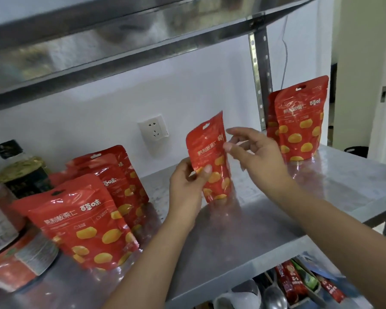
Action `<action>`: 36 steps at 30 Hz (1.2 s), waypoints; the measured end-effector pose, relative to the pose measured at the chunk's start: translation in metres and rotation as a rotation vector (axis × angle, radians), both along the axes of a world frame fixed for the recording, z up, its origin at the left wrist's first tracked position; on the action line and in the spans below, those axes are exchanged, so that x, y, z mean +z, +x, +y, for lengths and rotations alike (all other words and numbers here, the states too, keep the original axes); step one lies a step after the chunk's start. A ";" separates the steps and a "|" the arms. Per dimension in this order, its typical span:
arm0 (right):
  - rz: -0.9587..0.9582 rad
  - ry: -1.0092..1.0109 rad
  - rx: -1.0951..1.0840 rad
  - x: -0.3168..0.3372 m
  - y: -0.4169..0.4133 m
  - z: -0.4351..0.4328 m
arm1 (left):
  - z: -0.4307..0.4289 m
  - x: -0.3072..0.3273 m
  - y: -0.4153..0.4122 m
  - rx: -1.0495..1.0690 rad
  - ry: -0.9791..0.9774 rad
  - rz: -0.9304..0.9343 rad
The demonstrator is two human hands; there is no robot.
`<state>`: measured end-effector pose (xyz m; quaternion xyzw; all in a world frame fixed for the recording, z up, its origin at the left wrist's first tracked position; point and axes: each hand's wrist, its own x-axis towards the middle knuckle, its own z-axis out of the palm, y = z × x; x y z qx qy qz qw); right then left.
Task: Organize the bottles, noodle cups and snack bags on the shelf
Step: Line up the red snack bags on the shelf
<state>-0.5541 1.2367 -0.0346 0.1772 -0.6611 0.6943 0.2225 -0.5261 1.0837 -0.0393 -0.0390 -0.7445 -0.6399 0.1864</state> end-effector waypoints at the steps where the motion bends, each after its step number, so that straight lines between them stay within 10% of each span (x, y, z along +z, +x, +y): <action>1: -0.059 0.084 -0.006 0.001 -0.004 0.002 | -0.001 -0.001 -0.001 0.009 0.022 0.012; 6: -0.349 0.341 0.195 0.005 -0.019 0.001 | -0.007 -0.005 -0.010 0.081 0.150 0.016; 12: -0.329 0.104 0.191 0.020 -0.031 -0.032 | -0.013 0.003 -0.006 0.241 0.197 0.020; 16: -0.317 0.025 0.206 0.027 -0.036 -0.064 | -0.018 -0.001 0.003 0.632 -0.082 0.419; 31: -0.417 0.186 0.356 0.014 -0.030 -0.078 | -0.017 -0.006 -0.002 0.514 0.041 0.354; 36: -0.206 0.087 0.005 0.024 -0.004 -0.023 | -0.014 -0.009 -0.003 0.440 -0.061 0.396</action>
